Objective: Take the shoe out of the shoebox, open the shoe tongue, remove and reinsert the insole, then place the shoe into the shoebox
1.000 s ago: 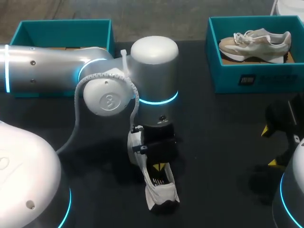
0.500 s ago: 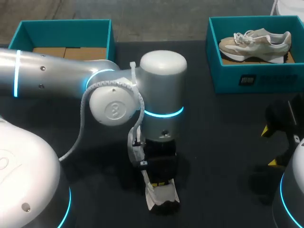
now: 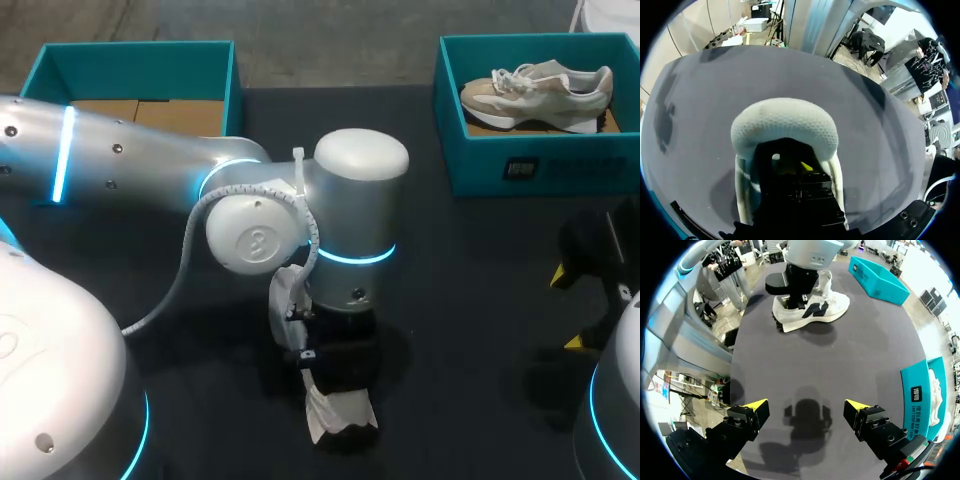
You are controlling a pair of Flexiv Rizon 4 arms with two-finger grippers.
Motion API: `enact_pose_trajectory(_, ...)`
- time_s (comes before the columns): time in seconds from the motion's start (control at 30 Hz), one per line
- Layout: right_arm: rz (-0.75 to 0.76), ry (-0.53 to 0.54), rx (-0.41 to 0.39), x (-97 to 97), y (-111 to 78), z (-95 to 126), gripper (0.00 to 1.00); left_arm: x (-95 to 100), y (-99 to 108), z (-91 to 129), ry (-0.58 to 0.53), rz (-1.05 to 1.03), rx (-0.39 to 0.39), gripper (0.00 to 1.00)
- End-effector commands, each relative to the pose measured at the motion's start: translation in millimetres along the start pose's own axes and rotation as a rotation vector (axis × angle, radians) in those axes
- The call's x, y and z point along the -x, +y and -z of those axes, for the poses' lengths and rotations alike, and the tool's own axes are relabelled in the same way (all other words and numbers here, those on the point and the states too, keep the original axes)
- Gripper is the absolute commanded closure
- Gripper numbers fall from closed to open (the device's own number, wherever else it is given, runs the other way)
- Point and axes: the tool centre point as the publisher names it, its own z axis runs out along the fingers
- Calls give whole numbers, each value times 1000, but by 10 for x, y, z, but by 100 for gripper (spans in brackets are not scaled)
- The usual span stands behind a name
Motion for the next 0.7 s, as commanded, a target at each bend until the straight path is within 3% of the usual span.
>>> enact_pose_trajectory(0.03, -1, -2, -2, -13, -3, -4, 0, 18, -5, 29, -36, -12, 17, 100)
enact_pose_trajectory(0.27, -1, -2, -2, -13, -3, -4, 0, 63, -169, 312, -122, -37, -79, 100)
enact_pose_trajectory(0.7, -1, -2, -2, -13, -3, -4, 0, 199, -297, -80, -101, -55, -165, 100)
